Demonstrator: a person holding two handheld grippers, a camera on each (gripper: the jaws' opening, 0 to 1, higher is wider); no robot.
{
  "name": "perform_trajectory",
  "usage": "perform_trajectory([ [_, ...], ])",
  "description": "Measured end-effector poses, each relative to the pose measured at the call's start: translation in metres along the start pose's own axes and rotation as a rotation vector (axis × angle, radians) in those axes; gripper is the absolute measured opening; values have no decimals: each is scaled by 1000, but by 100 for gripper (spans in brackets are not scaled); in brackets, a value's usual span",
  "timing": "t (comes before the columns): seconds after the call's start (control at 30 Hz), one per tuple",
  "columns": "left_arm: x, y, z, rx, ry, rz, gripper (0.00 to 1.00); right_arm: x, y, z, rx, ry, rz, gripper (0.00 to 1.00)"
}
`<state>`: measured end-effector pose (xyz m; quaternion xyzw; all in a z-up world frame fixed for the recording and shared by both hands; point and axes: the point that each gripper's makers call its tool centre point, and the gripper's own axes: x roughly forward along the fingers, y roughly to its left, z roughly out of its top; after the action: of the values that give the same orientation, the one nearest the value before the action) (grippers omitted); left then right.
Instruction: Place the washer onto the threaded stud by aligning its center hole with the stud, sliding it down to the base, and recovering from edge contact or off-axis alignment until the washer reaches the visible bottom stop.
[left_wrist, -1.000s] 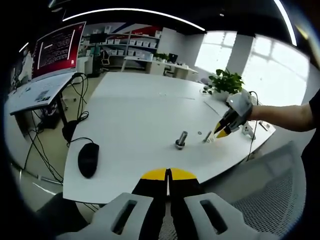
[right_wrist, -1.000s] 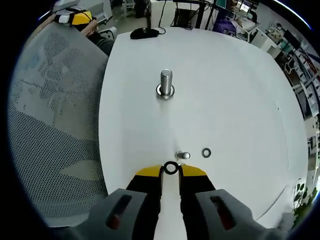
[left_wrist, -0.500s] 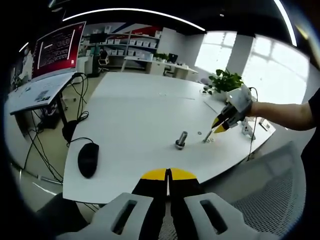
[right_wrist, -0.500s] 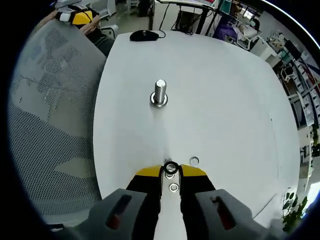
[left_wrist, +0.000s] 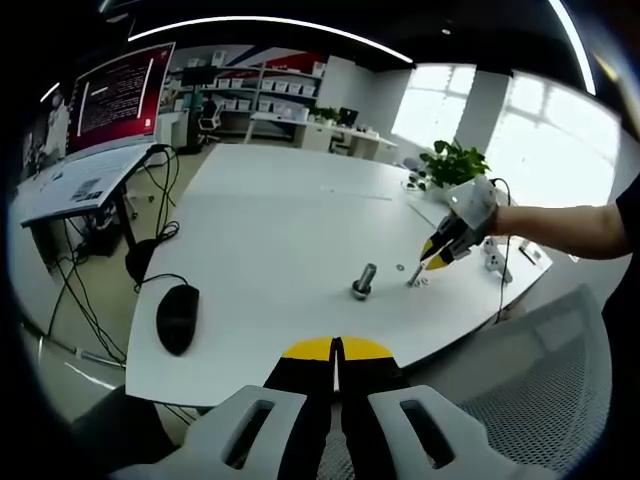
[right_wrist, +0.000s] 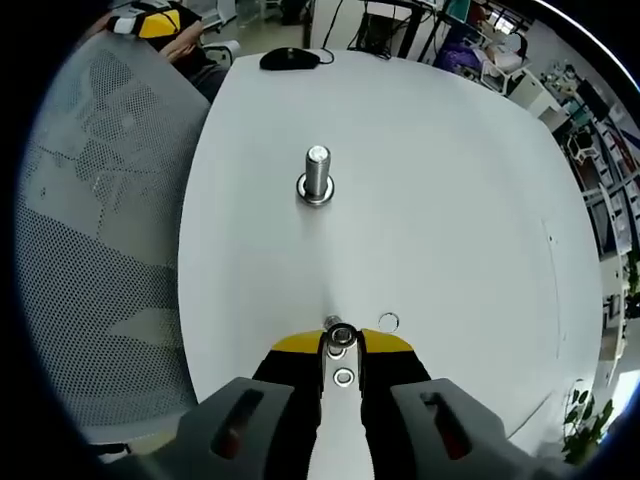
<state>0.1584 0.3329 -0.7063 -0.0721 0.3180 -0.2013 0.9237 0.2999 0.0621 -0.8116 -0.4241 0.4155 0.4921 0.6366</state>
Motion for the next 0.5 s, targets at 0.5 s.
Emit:
perform_trajectory([
  [0.5, 0, -1, 0, 5, -2, -5, 0, 24, -1, -1, -16, 48, 32, 14],
])
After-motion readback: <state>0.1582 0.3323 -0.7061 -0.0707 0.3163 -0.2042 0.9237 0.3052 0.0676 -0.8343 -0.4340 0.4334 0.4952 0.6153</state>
